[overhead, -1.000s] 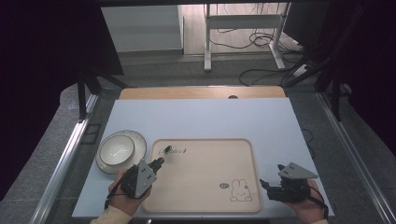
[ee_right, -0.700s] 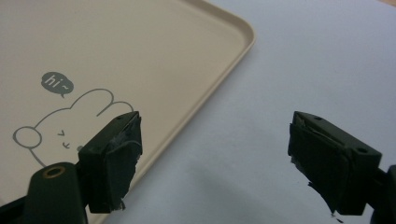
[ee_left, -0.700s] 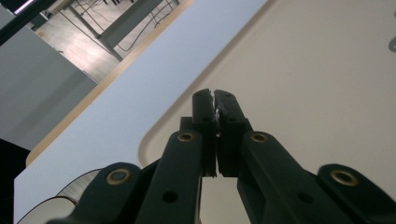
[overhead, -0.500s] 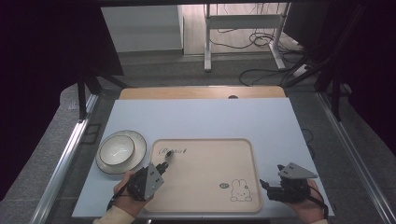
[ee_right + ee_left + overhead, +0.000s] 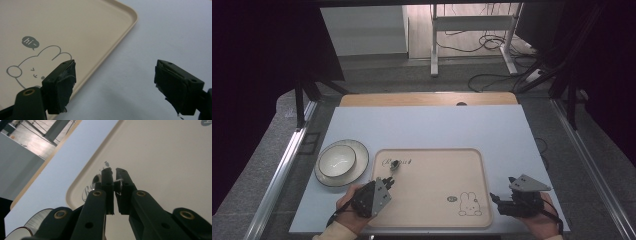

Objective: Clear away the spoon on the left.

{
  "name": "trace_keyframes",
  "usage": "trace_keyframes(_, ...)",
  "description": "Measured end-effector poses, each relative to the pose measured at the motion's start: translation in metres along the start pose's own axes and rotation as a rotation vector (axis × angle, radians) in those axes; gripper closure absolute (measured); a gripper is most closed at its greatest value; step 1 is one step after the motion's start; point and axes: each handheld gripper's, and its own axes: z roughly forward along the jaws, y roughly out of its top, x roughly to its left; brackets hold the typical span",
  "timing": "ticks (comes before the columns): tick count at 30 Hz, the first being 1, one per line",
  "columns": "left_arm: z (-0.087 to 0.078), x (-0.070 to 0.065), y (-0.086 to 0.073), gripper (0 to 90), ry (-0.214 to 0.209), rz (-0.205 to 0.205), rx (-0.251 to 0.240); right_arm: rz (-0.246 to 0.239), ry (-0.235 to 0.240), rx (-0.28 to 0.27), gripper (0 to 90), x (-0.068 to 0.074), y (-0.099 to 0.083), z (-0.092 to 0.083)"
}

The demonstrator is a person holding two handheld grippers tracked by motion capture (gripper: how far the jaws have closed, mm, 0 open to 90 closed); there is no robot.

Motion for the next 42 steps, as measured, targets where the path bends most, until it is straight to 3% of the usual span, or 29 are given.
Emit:
trace_keyframes(8,0.003,-0.006,0.002,82.8,-0.025,0.004,0.044,-0.003,0.003,0.007,17.5,0.0,-0.001,0.001)
trace_keyframes(12,0.006,-0.007,0.0,81.4,-0.054,-0.008,0.066,-0.004,0.004,0.01,17.5,0.0,-0.001,0.001)
trace_keyframes(14,0.009,-0.009,-0.001,81.0,-0.089,-0.016,0.095,-0.005,0.006,0.011,17.5,0.0,-0.001,0.002)
trace_keyframes(22,0.014,-0.01,-0.003,78.9,-0.126,-0.021,0.134,-0.008,0.006,0.013,17.5,0.0,-0.001,0.002)
trace_keyframes(28,0.019,-0.01,-0.005,72.9,-0.187,-0.039,0.177,-0.008,0.007,0.014,17.5,0.0,-0.001,0.002)
trace_keyframes(31,0.025,-0.006,-0.01,64.3,-0.301,-0.088,0.215,-0.006,0.003,0.011,17.5,0.0,-0.001,0.002)
trace_keyframes(32,0.025,-0.006,-0.01,59.8,-0.301,-0.088,0.215,-0.005,0.003,0.009,17.5,0.0,-0.001,0.001)
trace_keyframes(33,0.027,-0.005,-0.011,59.8,-0.331,-0.107,0.228,-0.005,0.003,0.009,17.5,0.0,-0.001,0.001)
trace_keyframes(35,0.029,0.0,-0.015,49.2,-0.354,-0.148,0.235,-0.006,0.002,0.009,17.5,0.0,-0.001,0.001)
trace_keyframes(36,0.029,0.0,-0.015,44.9,-0.354,-0.148,0.235,-0.006,0.002,0.009,17.5,0.0,-0.001,0.001)
trace_keyframes(38,0.027,0.005,-0.016,40.5,-0.367,-0.198,0.209,-0.006,0.002,0.009,17.5,0.0,-0.001,0.001)
trace_keyframes(39,0.026,0.009,-0.016,31.8,-0.394,-0.254,0.177,-0.006,0.002,0.009,17.5,0.0,-0.001,0.001)
trace_keyframes(40,0.026,0.009,-0.016,27.9,-0.394,-0.254,0.177,-0.006,0.002,0.009,17.5,0.0,-0.001,0.001)
trace_keyframes(42,0.025,0.015,-0.017,24.4,-0.425,-0.302,0.167,-0.004,0.001,0.006,17.5,0.0,-0.001,0.001)
